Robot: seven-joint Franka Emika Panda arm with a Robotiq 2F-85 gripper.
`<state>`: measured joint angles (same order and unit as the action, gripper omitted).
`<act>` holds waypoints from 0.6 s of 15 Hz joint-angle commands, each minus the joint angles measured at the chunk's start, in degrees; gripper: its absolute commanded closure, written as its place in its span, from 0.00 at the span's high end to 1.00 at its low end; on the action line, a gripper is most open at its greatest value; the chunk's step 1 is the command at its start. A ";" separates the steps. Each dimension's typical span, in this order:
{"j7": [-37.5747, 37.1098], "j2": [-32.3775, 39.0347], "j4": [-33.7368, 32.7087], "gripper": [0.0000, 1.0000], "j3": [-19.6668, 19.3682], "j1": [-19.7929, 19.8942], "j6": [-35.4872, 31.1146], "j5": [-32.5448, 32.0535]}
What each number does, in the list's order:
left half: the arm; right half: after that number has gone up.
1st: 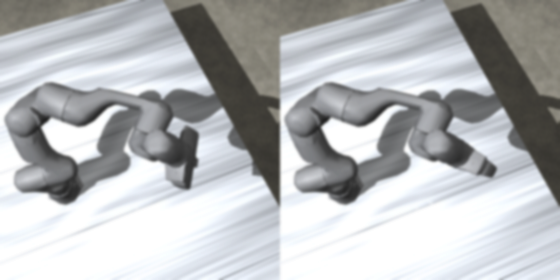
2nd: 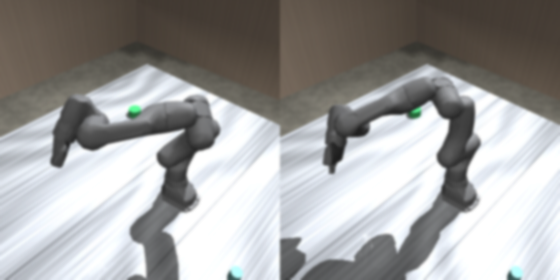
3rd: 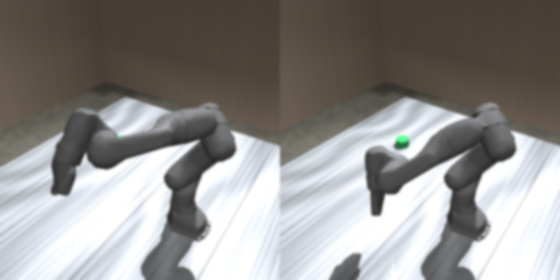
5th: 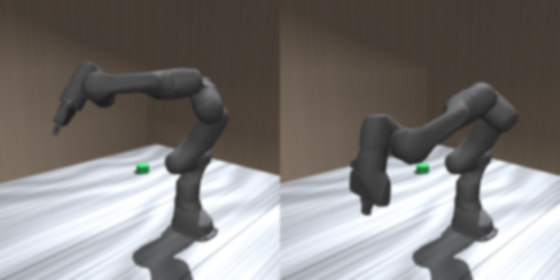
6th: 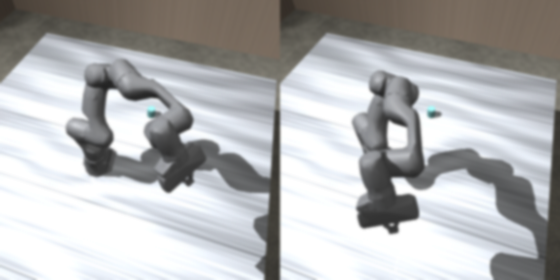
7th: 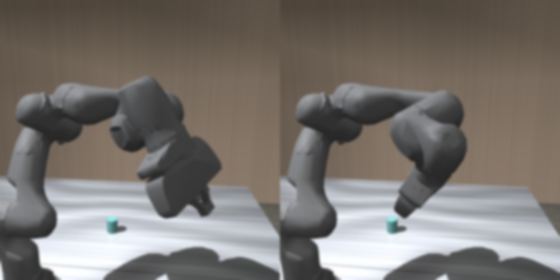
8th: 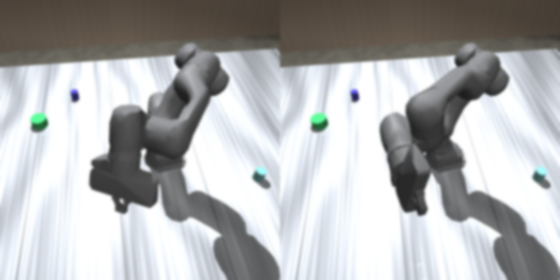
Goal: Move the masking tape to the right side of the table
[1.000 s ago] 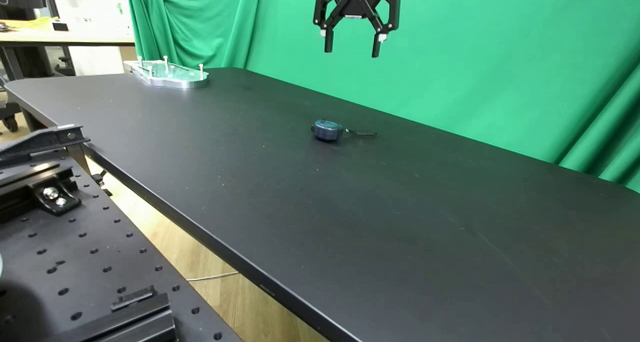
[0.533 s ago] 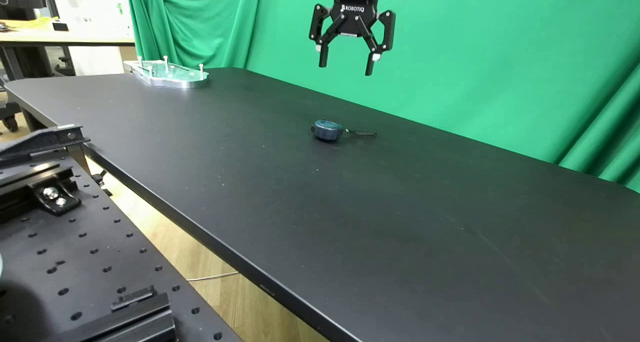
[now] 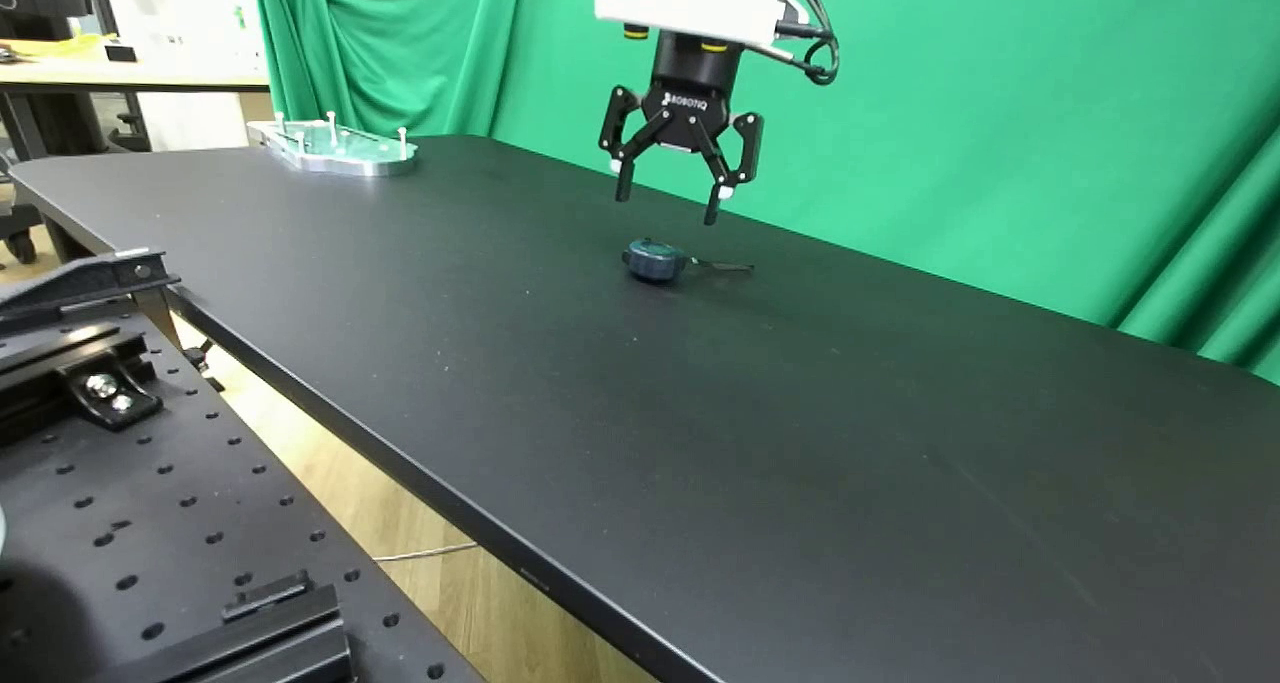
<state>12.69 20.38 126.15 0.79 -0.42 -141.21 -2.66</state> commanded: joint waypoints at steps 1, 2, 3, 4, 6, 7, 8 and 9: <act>0.14 3.10 -1.28 1.00 0.74 0.20 -2.77 -1.09; -0.06 3.79 -1.29 1.00 0.73 0.00 -3.88 -1.58; -0.06 4.44 -1.38 1.00 0.85 -0.03 -4.74 -1.86; -0.40 5.07 -1.48 1.00 0.92 -0.11 -5.83 -1.89; -0.47 6.03 -1.69 1.00 1.01 -0.20 -6.96 -1.97; -0.42 6.45 -1.78 1.00 1.15 -0.13 -7.43 -1.84; -0.46 6.79 -1.87 1.00 1.33 -0.04 -7.76 -1.55; -0.48 7.13 -2.03 1.00 1.48 0.05 -8.11 -1.32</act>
<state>12.82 26.42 125.44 1.79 -0.76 -148.81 -3.58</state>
